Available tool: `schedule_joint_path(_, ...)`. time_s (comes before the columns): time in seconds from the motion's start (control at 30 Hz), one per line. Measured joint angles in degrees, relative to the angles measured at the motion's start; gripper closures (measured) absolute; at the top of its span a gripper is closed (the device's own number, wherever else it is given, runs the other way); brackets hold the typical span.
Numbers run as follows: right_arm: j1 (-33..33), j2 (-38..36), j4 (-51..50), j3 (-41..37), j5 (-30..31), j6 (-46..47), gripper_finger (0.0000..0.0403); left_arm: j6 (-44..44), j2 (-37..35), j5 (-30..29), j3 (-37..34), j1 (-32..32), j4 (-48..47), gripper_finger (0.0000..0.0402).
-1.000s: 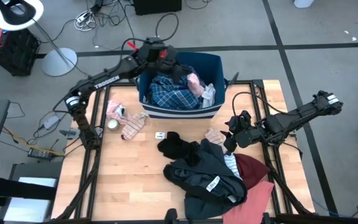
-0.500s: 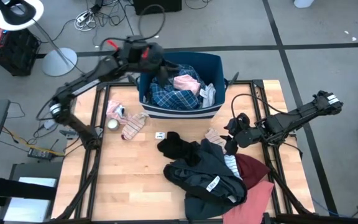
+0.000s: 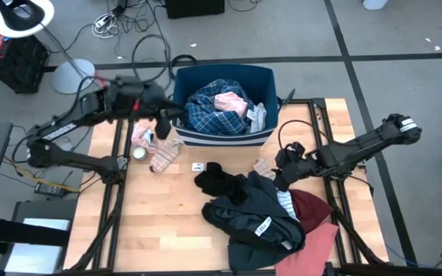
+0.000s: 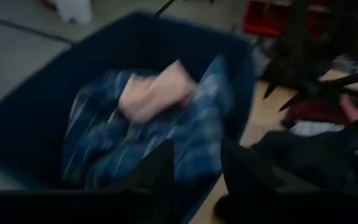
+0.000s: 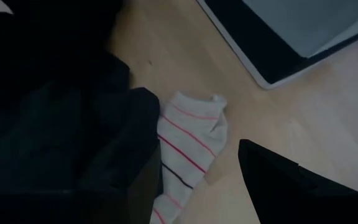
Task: Sort clothes
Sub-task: Put the white sock into the laundry organizer
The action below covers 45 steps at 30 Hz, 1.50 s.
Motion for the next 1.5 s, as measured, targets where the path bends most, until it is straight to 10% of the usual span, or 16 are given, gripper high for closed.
schedule_joint_path(0.47, -2.15, 0.83, 2.65, 0.00, -2.29, -0.96, 0.0186, -20.24, -19.93, -15.48, -28.83, 0.49, -7.20, 0.0266)
schedule_joint_path(1.5, -2.19, 0.81, 2.96, 0.02, -2.22, -1.93, 0.0186, -28.42, -0.50, -18.76, -39.69, 9.33, -10.39, 0.0266)
